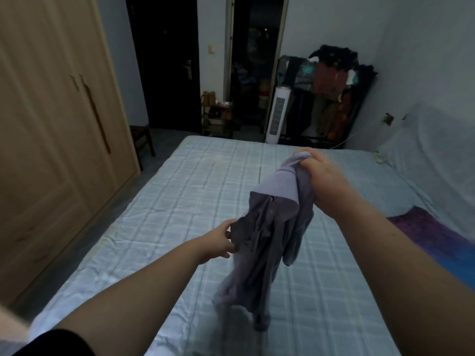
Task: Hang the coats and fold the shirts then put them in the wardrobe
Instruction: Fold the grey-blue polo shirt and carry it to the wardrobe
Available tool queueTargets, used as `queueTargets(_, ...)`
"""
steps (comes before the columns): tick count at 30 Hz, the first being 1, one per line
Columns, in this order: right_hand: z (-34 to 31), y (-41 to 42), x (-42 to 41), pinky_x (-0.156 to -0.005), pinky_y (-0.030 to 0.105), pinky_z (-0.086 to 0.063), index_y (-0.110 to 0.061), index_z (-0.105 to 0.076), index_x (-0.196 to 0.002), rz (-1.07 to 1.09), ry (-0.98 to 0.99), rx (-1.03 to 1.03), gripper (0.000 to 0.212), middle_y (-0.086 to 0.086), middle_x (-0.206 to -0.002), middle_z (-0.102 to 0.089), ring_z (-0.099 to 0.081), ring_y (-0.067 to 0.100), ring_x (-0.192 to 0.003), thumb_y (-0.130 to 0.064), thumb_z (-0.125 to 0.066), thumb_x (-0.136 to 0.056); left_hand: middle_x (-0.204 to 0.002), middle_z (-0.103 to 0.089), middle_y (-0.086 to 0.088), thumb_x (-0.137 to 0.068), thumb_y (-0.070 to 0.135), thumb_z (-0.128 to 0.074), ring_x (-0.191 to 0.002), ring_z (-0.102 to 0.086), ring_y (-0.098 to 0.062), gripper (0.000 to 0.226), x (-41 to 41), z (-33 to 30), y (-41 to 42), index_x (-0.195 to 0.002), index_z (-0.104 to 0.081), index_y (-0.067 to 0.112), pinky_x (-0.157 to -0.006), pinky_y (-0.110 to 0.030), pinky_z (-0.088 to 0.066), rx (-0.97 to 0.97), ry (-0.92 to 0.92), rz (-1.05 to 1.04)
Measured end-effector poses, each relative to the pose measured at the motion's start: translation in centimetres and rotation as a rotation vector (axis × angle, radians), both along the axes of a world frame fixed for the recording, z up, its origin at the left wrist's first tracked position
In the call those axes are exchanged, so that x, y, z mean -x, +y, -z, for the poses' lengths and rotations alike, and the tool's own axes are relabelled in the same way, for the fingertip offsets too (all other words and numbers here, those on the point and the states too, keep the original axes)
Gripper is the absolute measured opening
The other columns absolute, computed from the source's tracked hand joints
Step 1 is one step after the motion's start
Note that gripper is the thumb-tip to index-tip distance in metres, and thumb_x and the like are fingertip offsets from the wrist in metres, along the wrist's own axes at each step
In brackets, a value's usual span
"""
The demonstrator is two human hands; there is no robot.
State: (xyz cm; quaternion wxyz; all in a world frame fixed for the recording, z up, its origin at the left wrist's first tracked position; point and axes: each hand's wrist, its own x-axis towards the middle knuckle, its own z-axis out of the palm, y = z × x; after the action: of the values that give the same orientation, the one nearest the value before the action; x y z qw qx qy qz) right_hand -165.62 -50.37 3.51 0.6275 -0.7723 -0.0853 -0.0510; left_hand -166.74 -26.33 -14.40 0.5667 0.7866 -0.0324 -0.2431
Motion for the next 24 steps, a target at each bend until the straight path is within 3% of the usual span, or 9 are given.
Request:
queueTargets(2, -0.4, -1.0, 0.0, -0.082, 0.041, -0.047, -0.024, -0.067, -0.079, -0.021, 0.006, -0.161, 0.030, 0.003, -0.084, -0.066, -0.061, 0.022, -0.088, -0.013, -0.044, -0.094, -0.112, -0.066, 0.008, -0.074, 0.005, -0.067, -0.089, -0.061, -0.009, 0.071, -0.7, 0.1, -0.9, -0.133, -0.044, 0.037, -0.075, -0.029, -0.048, -0.046, 0.021, 0.049)
queueTargets(5, -0.7, -2.3, 0.4, -0.085, 0.040, -0.048, -0.018, -0.068, -0.081, -0.052, -0.007, -0.330, 0.036, 0.004, -0.084, -0.066, -0.062, 0.019, -0.087, -0.005, -0.038, -0.096, -0.125, -0.057, 0.011, -0.077, -0.001, -0.067, -0.108, -0.054, -0.010, 0.063, -1.6, 0.6, -2.6, -0.129, -0.051, 0.030, -0.087, -0.028, -0.047, -0.145, 0.018, 0.137)
queueTargets(9, -0.3, -4.4, 0.4, -0.091, 0.043, -0.045, -0.016, -0.067, -0.085, -0.064, -0.009, -0.418, 0.033, 0.011, -0.093, -0.062, -0.059, 0.025, -0.096, -0.007, -0.037, -0.095, -0.117, -0.068, 0.012, -0.080, 0.021, -0.076, -0.111, -0.061, -0.007, 0.040, -2.6, 1.4, -4.8, -0.116, -0.065, 0.031, -0.098, -0.032, -0.049, -0.002, -0.052, 0.116)
queueTargets(12, 0.0, -6.1, 0.6, -0.095, 0.047, -0.043, -0.010, -0.062, -0.094, 0.002, 0.003, -0.413, 0.021, 0.018, -0.102, -0.057, -0.055, 0.030, -0.102, -0.011, -0.041, -0.092, -0.106, -0.070, 0.009, -0.084, 0.017, -0.069, -0.103, -0.063, -0.008, 0.020, -3.3, 0.3, -5.6, -0.101, -0.064, 0.027, -0.090, -0.028, -0.047, 0.140, -0.034, 0.045)
queueTargets(14, 0.2, -7.3, 0.6, -0.098, 0.049, -0.043, -0.009, -0.060, -0.097, 0.067, 0.029, -0.452, 0.020, 0.020, -0.105, -0.056, -0.055, 0.031, -0.103, -0.011, -0.041, -0.095, -0.088, -0.064, -0.001, -0.083, 0.015, -0.063, -0.088, -0.061, -0.017, 0.011, -3.7, -0.5, -4.9, -0.085, -0.055, 0.023, -0.085, -0.034, -0.046, 0.216, -0.001, -0.073)
queueTargets(17, 0.1, -9.0, 0.6, -0.097, 0.050, -0.049, -0.011, -0.062, -0.099, 0.110, 0.091, -0.568, 0.021, 0.019, -0.105, -0.064, -0.064, 0.032, -0.100, -0.013, -0.041, -0.099, -0.071, -0.051, -0.007, -0.094, 0.003, -0.050, -0.066, -0.049, -0.019, 0.020, -4.1, -1.3, -2.1, -0.082, -0.046, 0.020, -0.063, -0.033, -0.045, 0.180, -0.116, -0.223)
queueTargets(20, 0.3, -9.9, -0.1, -0.101, 0.051, -0.045, -0.005, -0.062, -0.101, 0.140, 0.025, -0.381, 0.020, 0.024, -0.108, -0.059, -0.059, 0.034, -0.104, -0.004, -0.043, -0.095, -0.067, -0.042, -0.004, -0.095, 0.009, -0.046, -0.061, -0.037, -0.017, 0.022, -3.8, -3.0, 1.0, -0.081, -0.045, 0.026, -0.055, -0.031, -0.031, 0.093, -0.257, -0.362)
queueTargets(22, 0.7, -10.2, -0.3, -0.091, 0.046, -0.048, -0.016, -0.068, -0.093, 0.192, -0.012, -0.154, 0.018, 0.017, -0.098, -0.066, -0.062, 0.031, -0.097, -0.009, -0.053, -0.087, -0.066, -0.040, -0.002, -0.093, 0.014, -0.047, -0.059, -0.035, -0.016, 0.018, -3.4, -4.6, 2.9, -0.082, -0.046, 0.028, -0.055, -0.032, -0.030, -0.021, -0.381, -0.411)
queueTargets(24, 1.1, -10.4, -0.4, -0.085, 0.043, -0.049, -0.030, -0.072, -0.086, 0.198, -0.010, 0.061, 0.019, 0.012, -0.094, -0.069, -0.064, 0.028, -0.092, -0.017, -0.059, -0.081, -0.067, -0.039, -0.002, -0.095, 0.008, -0.047, -0.060, -0.034, -0.014, 0.013, -2.7, -6.9, 4.9, -0.088, -0.047, 0.018, -0.053, -0.024, -0.031, -0.120, -0.502, -0.419)
